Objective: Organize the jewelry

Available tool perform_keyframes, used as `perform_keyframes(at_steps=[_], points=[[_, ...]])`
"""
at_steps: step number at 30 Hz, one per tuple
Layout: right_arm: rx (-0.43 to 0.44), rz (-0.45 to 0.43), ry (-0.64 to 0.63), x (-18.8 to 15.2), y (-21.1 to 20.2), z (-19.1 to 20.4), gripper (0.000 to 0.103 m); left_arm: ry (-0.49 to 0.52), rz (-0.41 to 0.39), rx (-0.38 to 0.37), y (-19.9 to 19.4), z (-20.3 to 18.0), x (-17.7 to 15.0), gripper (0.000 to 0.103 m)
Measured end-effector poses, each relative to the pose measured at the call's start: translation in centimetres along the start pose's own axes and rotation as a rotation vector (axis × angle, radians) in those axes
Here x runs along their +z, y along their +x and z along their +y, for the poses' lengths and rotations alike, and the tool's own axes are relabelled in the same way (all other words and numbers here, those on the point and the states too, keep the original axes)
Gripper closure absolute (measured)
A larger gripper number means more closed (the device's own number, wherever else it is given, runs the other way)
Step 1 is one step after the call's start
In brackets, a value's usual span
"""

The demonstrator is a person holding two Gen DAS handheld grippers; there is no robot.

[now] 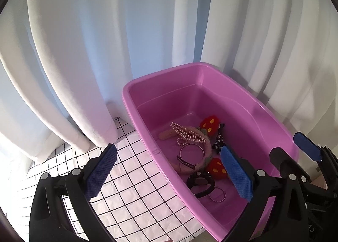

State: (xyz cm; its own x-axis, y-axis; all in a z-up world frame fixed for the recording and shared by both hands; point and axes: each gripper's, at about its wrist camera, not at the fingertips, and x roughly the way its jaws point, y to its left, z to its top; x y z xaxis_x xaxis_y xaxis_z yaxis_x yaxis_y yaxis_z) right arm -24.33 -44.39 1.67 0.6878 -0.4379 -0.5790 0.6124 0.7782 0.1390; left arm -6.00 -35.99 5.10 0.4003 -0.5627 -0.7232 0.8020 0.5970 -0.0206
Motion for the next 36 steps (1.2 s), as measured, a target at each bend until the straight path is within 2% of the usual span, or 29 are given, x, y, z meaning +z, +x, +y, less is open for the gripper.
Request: perform_keyframes(at_steps=[28,36], points=[[-0.003,0.012,-0.02,-0.1,0.0,1.3,0.033,-0.033,0.04,0.025,0.5,0.8,-0.3,0.006],[0.0,0.011,-0.02,-0.1,0.2,1.4,0.033,-0.034,0.011,0.021,0.2,1.0,-0.3,0.006]])
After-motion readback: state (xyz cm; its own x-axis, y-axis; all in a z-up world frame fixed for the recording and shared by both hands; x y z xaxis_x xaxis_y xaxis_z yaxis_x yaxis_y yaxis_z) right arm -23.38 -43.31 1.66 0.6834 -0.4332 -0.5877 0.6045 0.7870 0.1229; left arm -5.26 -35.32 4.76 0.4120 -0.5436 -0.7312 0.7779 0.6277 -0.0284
